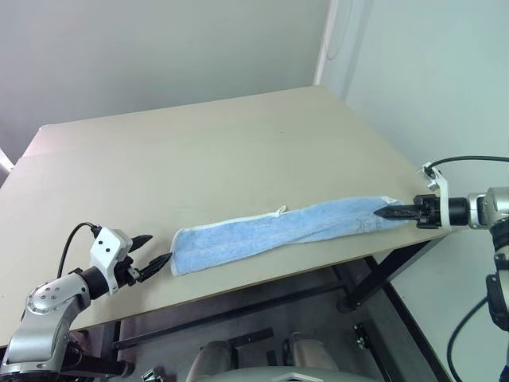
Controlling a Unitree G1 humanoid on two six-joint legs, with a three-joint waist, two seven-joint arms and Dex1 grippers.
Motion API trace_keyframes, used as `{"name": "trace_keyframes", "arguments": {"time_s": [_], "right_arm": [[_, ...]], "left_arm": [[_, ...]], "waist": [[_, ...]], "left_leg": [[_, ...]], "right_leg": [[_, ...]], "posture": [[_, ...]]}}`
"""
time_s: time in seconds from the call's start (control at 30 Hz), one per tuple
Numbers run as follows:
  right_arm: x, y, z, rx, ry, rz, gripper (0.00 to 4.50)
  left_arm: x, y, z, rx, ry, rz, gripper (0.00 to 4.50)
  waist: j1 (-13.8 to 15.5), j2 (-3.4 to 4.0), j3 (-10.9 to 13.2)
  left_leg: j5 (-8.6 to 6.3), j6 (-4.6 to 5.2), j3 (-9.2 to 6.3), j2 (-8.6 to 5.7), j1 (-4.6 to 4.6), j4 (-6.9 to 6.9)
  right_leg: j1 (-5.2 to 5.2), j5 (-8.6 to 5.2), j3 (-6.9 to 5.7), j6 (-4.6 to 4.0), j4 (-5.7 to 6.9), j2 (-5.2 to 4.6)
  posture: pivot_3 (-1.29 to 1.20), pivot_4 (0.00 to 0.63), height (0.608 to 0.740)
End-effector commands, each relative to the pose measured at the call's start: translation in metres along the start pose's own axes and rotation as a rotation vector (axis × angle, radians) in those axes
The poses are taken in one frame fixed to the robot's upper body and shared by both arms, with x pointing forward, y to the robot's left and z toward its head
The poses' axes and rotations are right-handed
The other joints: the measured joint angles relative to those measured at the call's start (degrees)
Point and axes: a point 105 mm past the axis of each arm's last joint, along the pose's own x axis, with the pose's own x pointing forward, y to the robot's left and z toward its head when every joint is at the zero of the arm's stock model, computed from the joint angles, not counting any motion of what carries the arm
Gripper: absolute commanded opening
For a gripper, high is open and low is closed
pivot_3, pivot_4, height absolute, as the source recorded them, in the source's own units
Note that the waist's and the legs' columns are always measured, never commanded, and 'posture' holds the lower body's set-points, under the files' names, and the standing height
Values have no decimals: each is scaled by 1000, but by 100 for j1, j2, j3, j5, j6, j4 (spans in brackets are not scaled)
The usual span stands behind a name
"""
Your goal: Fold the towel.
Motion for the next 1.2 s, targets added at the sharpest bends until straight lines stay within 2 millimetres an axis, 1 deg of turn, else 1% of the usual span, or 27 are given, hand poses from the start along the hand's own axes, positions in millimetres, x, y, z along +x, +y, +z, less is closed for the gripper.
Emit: {"name": "trace_keyframes", "arguments": {"time_s": [0.03, 0.1, 0.2, 0.33, 0.47, 0.6, 0.63, 0.73, 0.83, 0.97, 1.07, 1.2], "right_arm": [[6, 19, 1, -133, 95, 75, 61], [12, 20, -6, -207, 150, 66, 61], [14, 23, -4, -259, 160, 55, 61], [11, 50, 15, -303, 142, 127, 61], [19, 78, 27, -406, 136, 208, 61], [45, 110, 29, -526, 171, 313, 61], [49, 114, 29, -537, 174, 323, 61], [74, 127, 29, -591, 176, 384, 61], [95, 134, 27, -634, 200, 426, 61], [118, 143, 18, -713, 272, 490, 61], [138, 147, 19, -755, 283, 495, 61], [159, 151, 23, -833, 283, 493, 61]], "left_arm": [[0, 6, 11, 44, -24, 8, 3680], [1, 6, 11, 49, -22, 5, 3680], [0, 6, 11, 48, -20, 4, 3680], [-2, 5, 7, 44, -8, 7, 3680], [-2, 5, 7, 40, -7, 12, 3680], [0, 3, 7, 36, -8, 7, 3680], [0, 3, 7, 36, -8, 7, 3680], [2, 1, 7, 37, -9, 3, 3680], [4, 1, 8, 35, -16, 2, 3680], [4, 0, 8, 34, -15, 3, 3680], [5, -3, 8, 32, -16, 0, 3680], [4, -5, 7, 31, -16, 3, 3680]], "waist": [[8, 0, 1], [33, -1, 2], [52, -1, 5], [49, 0, 8], [46, -2, 10], [36, -7, 13], [32, -8, 14], [40, -13, 16], [55, -13, 16], [88, -14, 16], [83, -14, 15], [66, -14, 15]], "left_leg": [[0, 0, -1, 2, 1, 0], [0, 0, -1, 2, 2, 1], [0, -1, -2, -1, -2, 1], [-3, -6, -15, -2, -3, 1], [-4, -8, -23, 2, -2, 0], [-7, -12, -23, 2, -2, 0], [-7, -12, -24, 2, -2, 0], [-7, -12, -26, 2, -2, 0], [-6, -10, -27, 1, -4, 0], [-6, -11, -29, 0, -5, -1], [-6, -11, -29, 0, -2, 0], [-6, -11, -30, 0, 1, 2]], "right_leg": [[0, 0, 0, 0, 2, 1], [-1, 0, 0, 0, 4, 1], [-2, 0, 0, 0, 3, -3], [-3, 1, 1, 0, 1, -5], [-6, 1, 1, 0, 3, -2], [-6, 0, 0, 0, 1, -4], [-6, 0, 0, 0, 1, -4], [-5, 0, 1, 0, 1, -4], [-6, 2, 1, -1, 1, -4], [-6, 3, 0, -1, 1, -4], [-4, 4, 0, -2, 4, -3], [-3, 5, 1, -2, 10, 0]], "posture": [[0, 0, 740], [0, 0, 740], [0, 0, 740], [0, 0, 740], [0, 0, 740], [0, 0, 740], [0, 0, 740], [0, 0, 740], [0, 0, 740], [0, 0, 740], [0, 0, 740], [0, 0, 740]]}}
